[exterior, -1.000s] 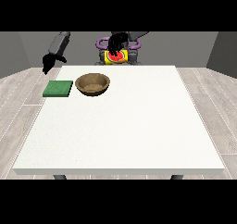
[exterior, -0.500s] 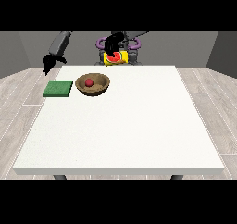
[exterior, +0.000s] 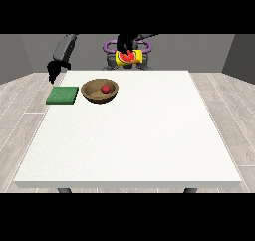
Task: Pick the cup and pour the ball into the bowl, then pick the bowl and place it on the pad
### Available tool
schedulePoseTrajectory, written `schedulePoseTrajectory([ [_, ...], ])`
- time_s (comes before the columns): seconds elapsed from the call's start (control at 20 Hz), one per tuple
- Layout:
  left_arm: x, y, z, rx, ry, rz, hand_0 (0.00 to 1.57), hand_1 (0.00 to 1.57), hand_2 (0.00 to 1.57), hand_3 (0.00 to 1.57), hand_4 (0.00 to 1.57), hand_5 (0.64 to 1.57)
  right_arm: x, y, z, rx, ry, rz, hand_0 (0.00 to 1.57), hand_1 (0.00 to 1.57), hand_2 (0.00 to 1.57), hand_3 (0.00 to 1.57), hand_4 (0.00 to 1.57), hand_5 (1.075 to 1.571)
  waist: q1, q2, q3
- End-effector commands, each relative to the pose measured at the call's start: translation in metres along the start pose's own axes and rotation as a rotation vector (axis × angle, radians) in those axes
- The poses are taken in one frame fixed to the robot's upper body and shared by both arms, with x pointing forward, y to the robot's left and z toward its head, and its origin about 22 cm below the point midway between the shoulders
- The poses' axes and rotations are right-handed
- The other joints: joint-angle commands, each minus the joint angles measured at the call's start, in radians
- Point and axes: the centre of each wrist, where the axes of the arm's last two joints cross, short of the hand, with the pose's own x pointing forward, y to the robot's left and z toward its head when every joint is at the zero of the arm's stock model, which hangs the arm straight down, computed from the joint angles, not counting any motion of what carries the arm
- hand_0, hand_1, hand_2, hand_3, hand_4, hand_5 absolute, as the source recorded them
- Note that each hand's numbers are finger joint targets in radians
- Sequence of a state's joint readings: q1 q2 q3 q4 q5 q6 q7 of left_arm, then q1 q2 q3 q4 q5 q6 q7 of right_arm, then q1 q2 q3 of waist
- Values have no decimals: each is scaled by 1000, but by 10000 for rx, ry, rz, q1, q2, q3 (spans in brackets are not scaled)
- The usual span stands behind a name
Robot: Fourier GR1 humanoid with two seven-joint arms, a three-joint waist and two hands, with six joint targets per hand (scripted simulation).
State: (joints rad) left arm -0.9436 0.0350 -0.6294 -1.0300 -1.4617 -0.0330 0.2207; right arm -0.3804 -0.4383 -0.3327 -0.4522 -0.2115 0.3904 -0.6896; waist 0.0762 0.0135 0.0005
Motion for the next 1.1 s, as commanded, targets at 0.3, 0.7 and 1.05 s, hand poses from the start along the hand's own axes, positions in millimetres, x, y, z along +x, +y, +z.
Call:
schedulePoseTrajectory([
  [0.3,-84,-69,71,1120,2708,5203,1546,1546,1571,1463,1008,1523,17,-33,11,-826,-604,-302,0,0,350,278,697,1562,1577,925,-57],
  [0.7,-65,-121,134,3735,3216,9698,1312,1312,1117,783,1442,1570,34,-39,-1,-1871,-2154,-493,0,0,371,103,692,1547,2891,3281,-88],
  [1.05,-102,-130,136,4748,2482,13616,0,0,0,0,589,1530,56,-32,-28,-1574,-3260,-1251,0,0,358,68,458,1536,2722,4796,-44],
])
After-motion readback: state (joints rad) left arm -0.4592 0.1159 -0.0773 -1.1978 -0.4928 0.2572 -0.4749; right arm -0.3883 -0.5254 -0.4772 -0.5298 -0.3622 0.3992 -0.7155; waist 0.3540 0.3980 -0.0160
